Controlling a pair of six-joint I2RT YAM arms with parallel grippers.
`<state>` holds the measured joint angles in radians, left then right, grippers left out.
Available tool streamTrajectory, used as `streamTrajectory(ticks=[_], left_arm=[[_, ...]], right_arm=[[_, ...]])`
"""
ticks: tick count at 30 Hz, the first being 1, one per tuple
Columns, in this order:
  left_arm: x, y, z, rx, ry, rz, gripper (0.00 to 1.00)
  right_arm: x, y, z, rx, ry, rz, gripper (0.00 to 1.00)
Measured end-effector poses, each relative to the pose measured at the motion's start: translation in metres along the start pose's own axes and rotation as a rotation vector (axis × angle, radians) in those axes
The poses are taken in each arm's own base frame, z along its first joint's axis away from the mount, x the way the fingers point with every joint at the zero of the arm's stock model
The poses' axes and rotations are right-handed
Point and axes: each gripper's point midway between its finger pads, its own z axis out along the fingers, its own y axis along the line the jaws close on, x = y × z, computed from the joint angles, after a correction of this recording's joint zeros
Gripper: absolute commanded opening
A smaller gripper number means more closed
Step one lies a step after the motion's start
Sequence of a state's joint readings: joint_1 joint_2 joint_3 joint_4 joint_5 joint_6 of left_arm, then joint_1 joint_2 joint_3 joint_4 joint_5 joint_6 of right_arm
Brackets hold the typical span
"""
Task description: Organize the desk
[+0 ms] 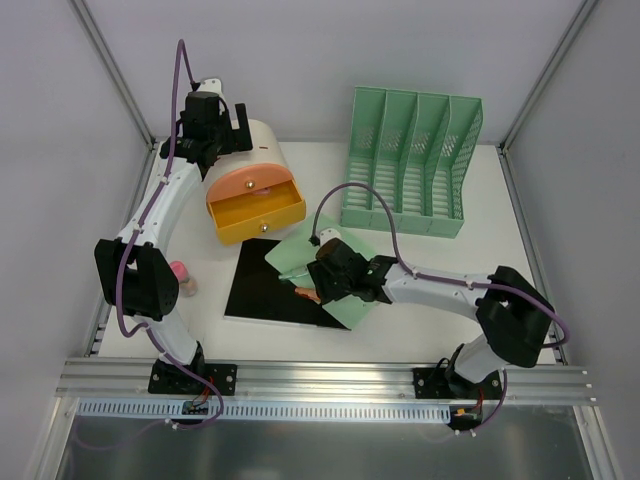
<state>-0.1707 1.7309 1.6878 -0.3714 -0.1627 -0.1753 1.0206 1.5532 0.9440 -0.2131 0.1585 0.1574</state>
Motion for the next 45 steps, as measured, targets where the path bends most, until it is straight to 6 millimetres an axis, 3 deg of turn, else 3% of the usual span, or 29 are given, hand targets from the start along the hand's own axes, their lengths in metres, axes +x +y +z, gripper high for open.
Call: streamTrajectory(ticks=[15, 26, 37, 45], left_arm=[[0.0, 0.0, 0.0, 0.0, 0.0, 0.0, 0.95], [0.0, 0.0, 0.0, 0.0, 0.0, 0.0, 0.95], [0.0, 0.0, 0.0, 0.0, 0.0, 0.0, 0.95], [0.0, 0.0, 0.0, 0.0, 0.0, 0.0, 0.95]], right_arm=[[0.019, 0.01, 0.026, -0.022, 0.057, -0.027, 0.53], [0.016, 0.016, 0.027, -0.039, 0.041, -0.041, 0.52], [0.01, 0.038, 0.017, -0.055, 0.029, -0.128, 0.52], [0.016, 0.035, 0.024, -0.025, 0.053, -0.154, 0.52]])
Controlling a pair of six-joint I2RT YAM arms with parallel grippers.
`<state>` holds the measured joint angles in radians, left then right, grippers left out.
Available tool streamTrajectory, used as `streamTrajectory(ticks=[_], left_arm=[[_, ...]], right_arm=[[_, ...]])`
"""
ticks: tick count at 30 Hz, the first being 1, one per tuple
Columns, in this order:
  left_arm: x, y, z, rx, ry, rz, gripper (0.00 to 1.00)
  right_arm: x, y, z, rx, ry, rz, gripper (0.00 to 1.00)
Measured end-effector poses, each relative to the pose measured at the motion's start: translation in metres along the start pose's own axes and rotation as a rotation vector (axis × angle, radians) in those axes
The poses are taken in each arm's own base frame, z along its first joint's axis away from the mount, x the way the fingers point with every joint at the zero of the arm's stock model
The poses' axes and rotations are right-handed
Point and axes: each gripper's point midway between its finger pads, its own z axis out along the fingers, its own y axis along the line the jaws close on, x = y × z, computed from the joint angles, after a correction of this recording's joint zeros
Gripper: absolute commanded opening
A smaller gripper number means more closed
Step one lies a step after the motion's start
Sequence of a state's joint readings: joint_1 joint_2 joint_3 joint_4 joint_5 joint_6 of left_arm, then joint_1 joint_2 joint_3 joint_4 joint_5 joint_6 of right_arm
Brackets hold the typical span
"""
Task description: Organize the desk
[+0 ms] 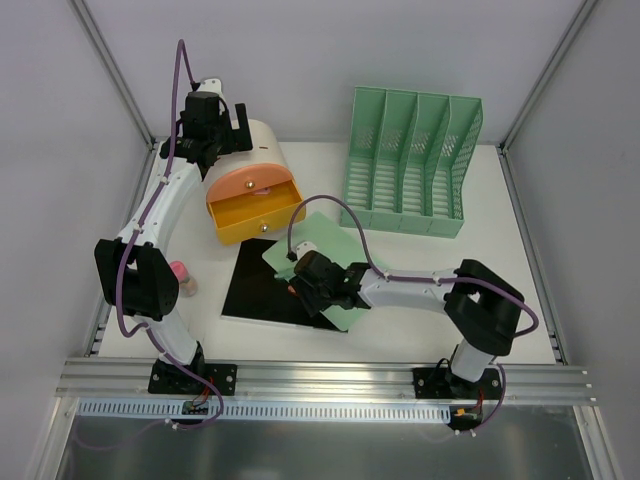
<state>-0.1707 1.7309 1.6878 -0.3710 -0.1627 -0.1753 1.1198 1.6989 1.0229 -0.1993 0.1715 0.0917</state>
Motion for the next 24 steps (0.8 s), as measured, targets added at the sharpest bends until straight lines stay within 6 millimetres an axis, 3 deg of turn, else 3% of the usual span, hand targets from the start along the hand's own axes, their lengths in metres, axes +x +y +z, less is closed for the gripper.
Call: streamTrajectory(ticks=[12, 18, 24], left_arm=[[0.0001, 0.0, 0.0, 0.0, 0.0, 0.0, 0.95], [0.0001, 0.0, 0.0, 0.0, 0.0, 0.0, 0.95], [0.0001, 0.0, 0.0, 0.0, 0.0, 0.0, 0.95]], right_arm=[[-0.0016, 0.0008, 0.0074, 0.028, 0.015, -0.034, 0.49], [-0.0007, 0.0028, 0.0086, 0.03, 0.018, -0.051, 0.29], [0.0008, 0.004, 0.0078, 0.032, 0.025, -0.058, 0.18]])
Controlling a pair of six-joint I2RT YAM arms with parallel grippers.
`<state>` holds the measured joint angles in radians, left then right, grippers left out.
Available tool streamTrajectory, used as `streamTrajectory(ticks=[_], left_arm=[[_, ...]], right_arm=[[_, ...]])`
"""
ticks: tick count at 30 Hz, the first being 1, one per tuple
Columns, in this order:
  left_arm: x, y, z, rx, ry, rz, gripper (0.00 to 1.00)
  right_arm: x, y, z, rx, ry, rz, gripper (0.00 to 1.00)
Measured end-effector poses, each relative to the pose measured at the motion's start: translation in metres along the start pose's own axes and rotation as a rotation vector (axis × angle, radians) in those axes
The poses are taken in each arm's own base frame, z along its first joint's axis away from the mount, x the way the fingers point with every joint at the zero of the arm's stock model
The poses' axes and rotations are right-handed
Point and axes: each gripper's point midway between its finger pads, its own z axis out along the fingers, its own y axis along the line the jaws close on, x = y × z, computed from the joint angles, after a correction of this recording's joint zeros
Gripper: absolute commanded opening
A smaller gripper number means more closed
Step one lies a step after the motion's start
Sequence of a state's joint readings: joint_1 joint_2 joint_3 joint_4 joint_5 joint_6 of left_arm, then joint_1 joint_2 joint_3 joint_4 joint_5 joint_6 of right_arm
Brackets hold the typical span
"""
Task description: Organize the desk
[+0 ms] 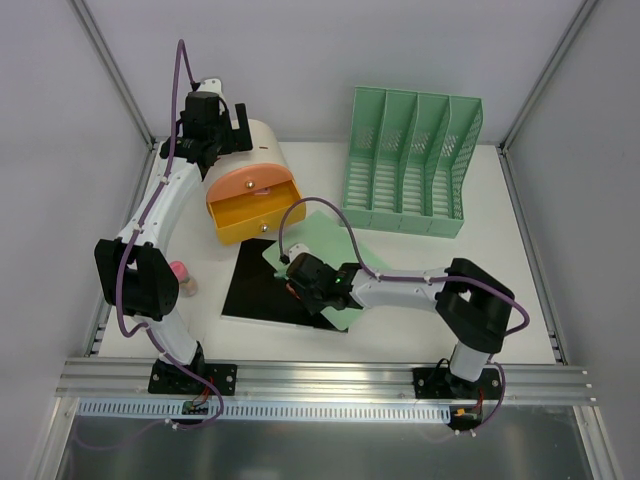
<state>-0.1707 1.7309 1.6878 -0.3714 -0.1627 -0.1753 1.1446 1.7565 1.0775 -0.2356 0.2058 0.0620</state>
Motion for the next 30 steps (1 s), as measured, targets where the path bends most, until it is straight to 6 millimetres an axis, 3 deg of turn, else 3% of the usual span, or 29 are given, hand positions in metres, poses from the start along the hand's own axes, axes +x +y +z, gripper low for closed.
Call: streamTrajectory(ticks=[6, 11, 17, 20, 30], left_arm=[[0.0, 0.0, 0.0, 0.0, 0.0, 0.0, 0.95], [0.0, 0.0, 0.0, 0.0, 0.0, 0.0, 0.95], [0.0, 0.0, 0.0, 0.0, 0.0, 0.0, 0.95], [0.0, 0.0, 0.0, 0.0, 0.0, 0.0, 0.95], [0.0, 0.0, 0.0, 0.001, 0.0, 0.0, 0.95]], right_arm=[[0.002, 0.003, -0.01, -0.002, 0.017, -0.017, 0.13], [-0.013, 0.002, -0.049, -0.024, -0.035, -0.014, 0.13], [-0.065, 0.004, -0.108, -0.065, -0.202, 0.001, 0.16], [-0.09, 0.004, -0.126, -0.059, -0.258, -0.023, 0.16], [-0.179, 0.009, -0.142, -0.027, -0.351, -0.198, 0.18]])
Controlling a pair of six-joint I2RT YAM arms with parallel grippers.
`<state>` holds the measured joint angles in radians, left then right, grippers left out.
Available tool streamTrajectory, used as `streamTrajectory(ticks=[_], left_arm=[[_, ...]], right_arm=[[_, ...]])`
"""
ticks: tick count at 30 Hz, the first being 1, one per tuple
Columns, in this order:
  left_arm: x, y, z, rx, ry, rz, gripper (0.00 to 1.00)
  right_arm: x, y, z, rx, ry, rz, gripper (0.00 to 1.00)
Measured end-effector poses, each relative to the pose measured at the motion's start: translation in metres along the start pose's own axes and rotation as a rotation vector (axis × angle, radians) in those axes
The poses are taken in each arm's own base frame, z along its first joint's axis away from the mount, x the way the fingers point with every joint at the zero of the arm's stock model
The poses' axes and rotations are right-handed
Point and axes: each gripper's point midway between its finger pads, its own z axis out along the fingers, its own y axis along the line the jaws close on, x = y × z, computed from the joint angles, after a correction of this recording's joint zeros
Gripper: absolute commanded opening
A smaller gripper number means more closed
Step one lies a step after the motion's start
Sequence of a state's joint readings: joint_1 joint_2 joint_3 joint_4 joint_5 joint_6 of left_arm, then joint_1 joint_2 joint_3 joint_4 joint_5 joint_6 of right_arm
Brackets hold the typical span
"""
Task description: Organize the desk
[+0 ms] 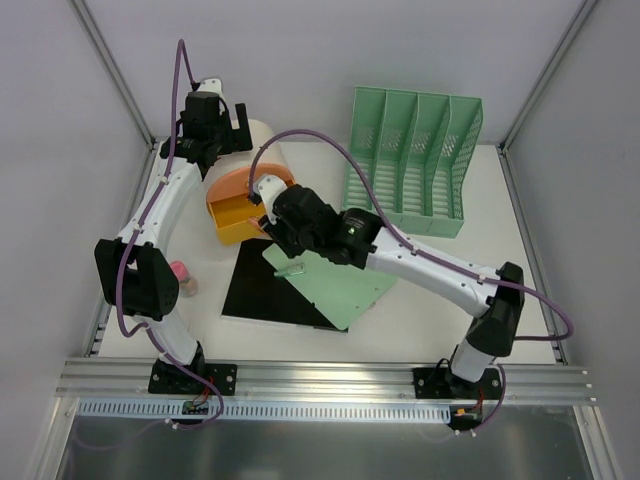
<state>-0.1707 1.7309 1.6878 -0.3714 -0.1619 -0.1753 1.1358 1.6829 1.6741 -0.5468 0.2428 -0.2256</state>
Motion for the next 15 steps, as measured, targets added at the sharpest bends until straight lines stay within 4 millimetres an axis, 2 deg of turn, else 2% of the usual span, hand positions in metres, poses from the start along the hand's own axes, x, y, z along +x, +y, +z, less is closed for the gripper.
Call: streamTrajectory(ticks=[7, 11, 15], left_arm=[[0.0, 0.0, 0.0, 0.0, 0.0, 0.0, 0.95], [0.0, 0.0, 0.001, 0.002, 0.0, 0.0, 0.95], [0.0, -0.001, 0.002, 0.003, 0.001, 0.0, 0.95]], right_arm=[[-0.05, -0.031, 0.014, -0.03, -0.036, -0.082, 0.22], [-0.061, -0.034, 0.02, -0.074, -0.024, -0.135, 0.22], [-0.056, -0.027, 0.028, -0.141, 0.004, -0.176, 0.22]])
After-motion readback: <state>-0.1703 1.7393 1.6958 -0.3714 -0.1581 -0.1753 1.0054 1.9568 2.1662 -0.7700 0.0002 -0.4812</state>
